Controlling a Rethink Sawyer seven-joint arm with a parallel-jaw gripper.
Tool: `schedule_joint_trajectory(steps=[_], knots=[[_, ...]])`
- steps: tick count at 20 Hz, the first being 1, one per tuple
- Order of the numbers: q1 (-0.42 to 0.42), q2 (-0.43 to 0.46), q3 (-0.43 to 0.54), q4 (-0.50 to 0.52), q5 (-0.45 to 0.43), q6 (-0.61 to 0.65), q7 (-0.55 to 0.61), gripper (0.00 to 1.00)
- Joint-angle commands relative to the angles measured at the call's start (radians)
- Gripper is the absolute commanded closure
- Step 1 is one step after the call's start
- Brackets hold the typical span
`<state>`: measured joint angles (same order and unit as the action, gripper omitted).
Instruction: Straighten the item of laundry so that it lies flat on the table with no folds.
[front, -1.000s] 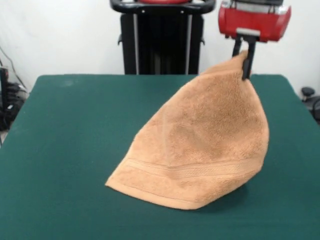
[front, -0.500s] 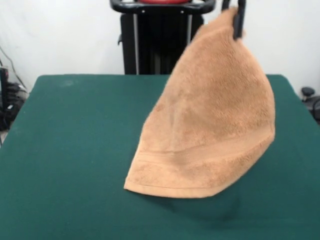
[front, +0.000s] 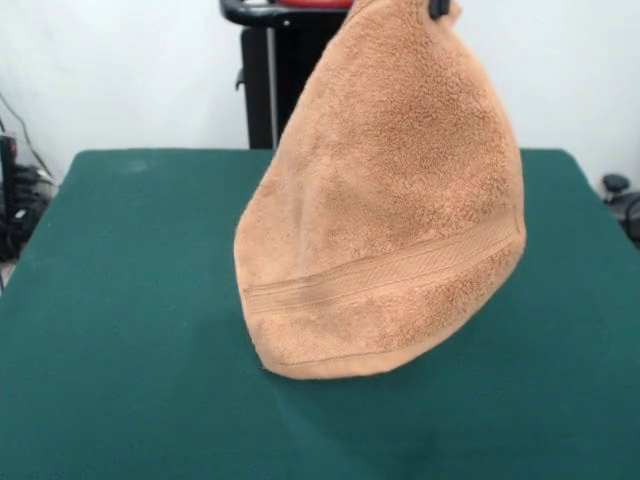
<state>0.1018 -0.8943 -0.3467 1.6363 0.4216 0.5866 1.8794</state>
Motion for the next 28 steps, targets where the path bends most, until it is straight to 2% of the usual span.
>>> schedule_joint_trajectory(steps=[1,8,28], knots=[[0.047,0.027,0.063,0.12,-0.01,0.056,0.211,1.0],[0.116,0.066,0.022,0.067,-0.019,0.08,0.294,1.0],[0.296,0.108,-0.111,-0.187,-0.028,0.365,0.581,1.0]])
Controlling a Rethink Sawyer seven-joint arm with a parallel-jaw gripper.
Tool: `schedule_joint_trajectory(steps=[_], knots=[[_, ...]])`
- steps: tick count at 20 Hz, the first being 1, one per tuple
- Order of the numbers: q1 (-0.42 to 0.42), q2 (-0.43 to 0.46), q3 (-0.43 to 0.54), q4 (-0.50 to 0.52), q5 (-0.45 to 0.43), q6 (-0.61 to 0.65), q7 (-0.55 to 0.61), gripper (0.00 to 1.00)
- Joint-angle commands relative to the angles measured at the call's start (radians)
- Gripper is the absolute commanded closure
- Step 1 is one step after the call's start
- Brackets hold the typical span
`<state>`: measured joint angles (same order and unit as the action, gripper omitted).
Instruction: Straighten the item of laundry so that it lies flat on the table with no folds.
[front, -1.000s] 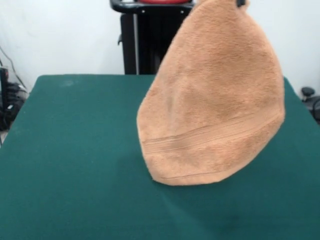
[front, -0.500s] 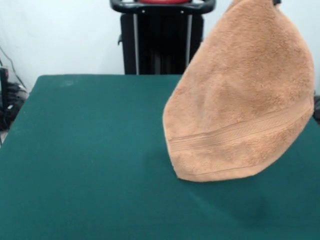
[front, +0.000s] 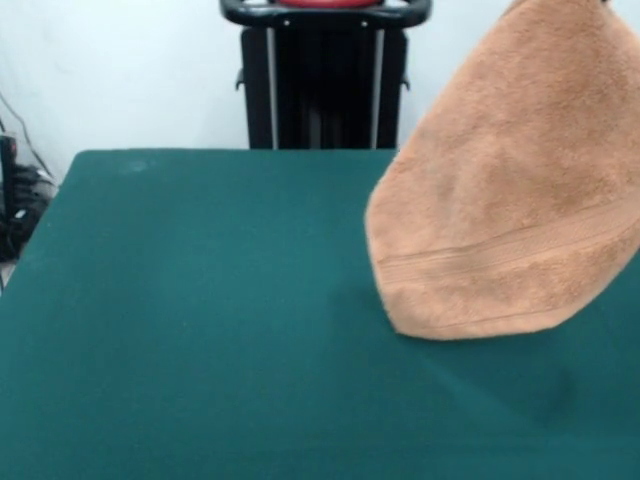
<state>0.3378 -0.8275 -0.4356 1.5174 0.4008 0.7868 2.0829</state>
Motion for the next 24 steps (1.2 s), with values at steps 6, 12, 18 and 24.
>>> schedule_joint_trajectory(steps=[6,12,18,24], knots=[[0.052,-0.095,-0.03,0.073,-0.037,0.156,0.282,1.0],[0.041,-0.233,-0.062,0.259,-0.088,0.112,0.158,1.0],[-0.007,-0.331,-0.077,0.337,-0.154,0.145,0.054,1.0],[-0.068,-0.412,-0.058,0.394,-0.201,0.165,-0.011,1.0]])
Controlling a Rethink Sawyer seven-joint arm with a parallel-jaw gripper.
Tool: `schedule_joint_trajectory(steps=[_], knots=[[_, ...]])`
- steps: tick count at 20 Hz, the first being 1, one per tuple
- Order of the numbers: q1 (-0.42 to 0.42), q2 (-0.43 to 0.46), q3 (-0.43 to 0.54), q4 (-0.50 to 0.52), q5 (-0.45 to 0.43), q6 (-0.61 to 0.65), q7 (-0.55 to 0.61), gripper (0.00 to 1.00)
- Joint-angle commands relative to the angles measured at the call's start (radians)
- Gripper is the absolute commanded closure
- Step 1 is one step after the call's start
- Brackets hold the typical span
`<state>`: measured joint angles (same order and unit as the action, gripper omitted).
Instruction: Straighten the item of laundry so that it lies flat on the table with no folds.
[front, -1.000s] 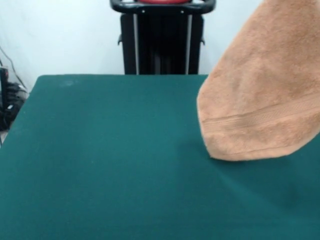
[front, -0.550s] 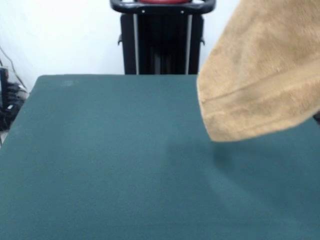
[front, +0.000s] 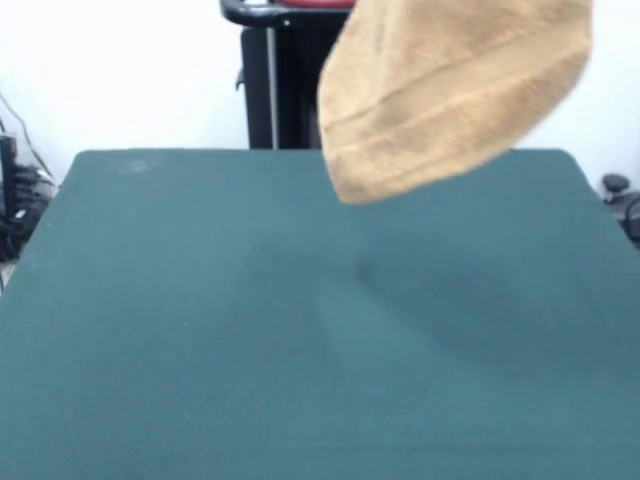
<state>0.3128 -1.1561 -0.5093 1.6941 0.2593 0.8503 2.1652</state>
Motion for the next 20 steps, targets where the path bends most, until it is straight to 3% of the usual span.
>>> schedule_joint_trajectory(steps=[1,12,20], knots=[[-0.055,-0.093,0.022,0.228,-0.066,0.098,-0.103,1.0],[-0.146,-0.186,0.057,0.321,-0.117,0.073,-0.179,1.0],[-0.142,-0.211,0.084,0.391,-0.146,0.002,-0.121,1.0]])
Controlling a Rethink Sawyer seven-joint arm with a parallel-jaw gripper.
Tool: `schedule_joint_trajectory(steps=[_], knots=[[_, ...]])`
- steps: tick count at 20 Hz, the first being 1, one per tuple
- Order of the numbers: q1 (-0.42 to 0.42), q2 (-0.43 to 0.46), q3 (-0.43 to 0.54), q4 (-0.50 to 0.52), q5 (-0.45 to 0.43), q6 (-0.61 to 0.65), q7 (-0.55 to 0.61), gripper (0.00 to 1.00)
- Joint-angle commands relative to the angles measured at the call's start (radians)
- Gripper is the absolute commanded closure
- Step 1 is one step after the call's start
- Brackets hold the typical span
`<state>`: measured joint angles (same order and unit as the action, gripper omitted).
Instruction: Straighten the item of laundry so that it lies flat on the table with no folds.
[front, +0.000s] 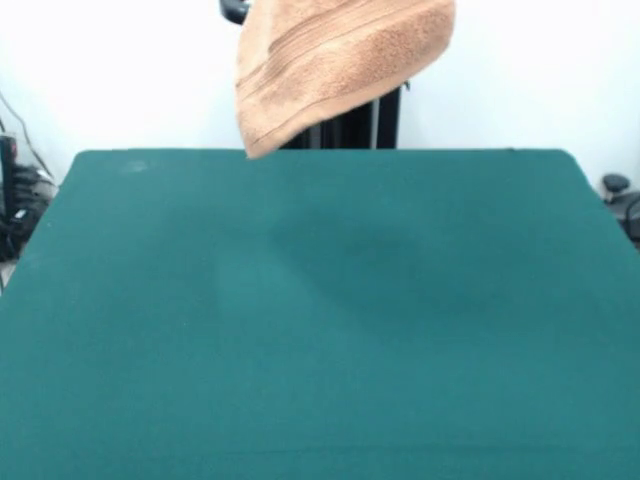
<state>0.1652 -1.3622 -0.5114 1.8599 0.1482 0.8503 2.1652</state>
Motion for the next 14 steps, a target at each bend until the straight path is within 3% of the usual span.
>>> schedule_joint_trajectory(steps=[1,14], knots=[[0.011,-0.005,0.091,0.231,-0.035,-0.005,-0.109,1.0],[0.09,0.026,0.118,0.225,-0.032,-0.039,0.047,1.0]])
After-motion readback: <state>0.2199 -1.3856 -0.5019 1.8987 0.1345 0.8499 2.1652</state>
